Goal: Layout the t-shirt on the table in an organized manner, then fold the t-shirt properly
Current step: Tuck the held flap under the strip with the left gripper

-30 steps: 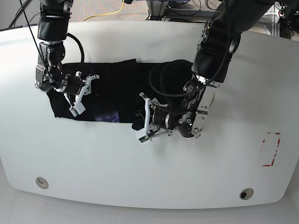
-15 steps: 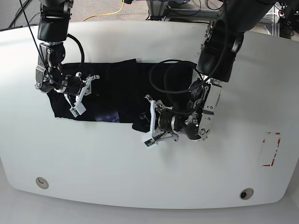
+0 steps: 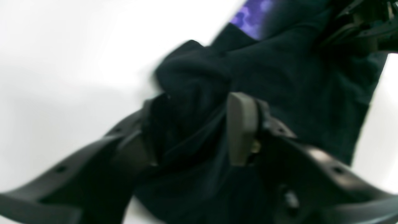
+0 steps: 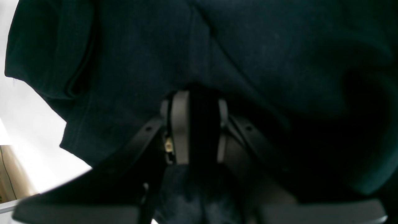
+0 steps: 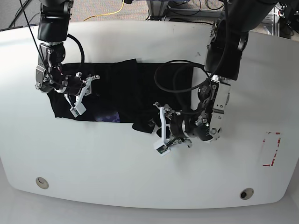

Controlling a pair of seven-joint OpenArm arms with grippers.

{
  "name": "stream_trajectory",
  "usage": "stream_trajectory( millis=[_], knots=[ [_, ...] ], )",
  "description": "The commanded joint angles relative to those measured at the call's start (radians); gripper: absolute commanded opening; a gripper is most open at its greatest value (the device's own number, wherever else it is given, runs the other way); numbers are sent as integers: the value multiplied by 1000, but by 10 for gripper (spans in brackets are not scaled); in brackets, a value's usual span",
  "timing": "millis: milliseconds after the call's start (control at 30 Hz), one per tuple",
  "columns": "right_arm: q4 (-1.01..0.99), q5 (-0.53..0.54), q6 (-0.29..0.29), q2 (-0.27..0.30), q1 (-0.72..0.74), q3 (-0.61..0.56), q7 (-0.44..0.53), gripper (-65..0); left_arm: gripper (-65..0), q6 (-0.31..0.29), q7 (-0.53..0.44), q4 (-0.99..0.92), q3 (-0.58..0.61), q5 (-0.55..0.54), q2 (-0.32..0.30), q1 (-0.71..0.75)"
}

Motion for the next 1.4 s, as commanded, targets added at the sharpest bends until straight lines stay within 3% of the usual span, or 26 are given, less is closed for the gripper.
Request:
stream_trajectory(
  millis=[0, 200, 333, 567, 800, 967, 1367],
  knots=[
    [-11, -84, -21, -2, -4, -12, -59, -520, -415, -52, 32, 115, -6, -53, -36, 10],
    [-11, -84, -21, -2, -4, -12, -59, -520, -458, -57, 107, 219, -3, -156, -126, 54],
    [-11, -84, -21, -2, -4, -12, -59, -520, -457, -57, 112, 215, 7, -167, -162, 74],
    [-11, -84, -21, -2, -4, -12, -59, -520, -456, -57, 103, 162, 151, -170, -208, 68],
    [-11, -84, -21, -2, -4, -12, -59, -520, -456, -57, 17, 18, 248, -168, -202, -1],
    [-11, -84, -21, -2, -6, -12, -59, -520, -457, -57, -84, -138, 292, -168, -162, -76],
    [-11, -84, -21, -2, -10, -12, -59, -520, -458, -57, -153, -289, 297, -170, -96, -181]
  ],
)
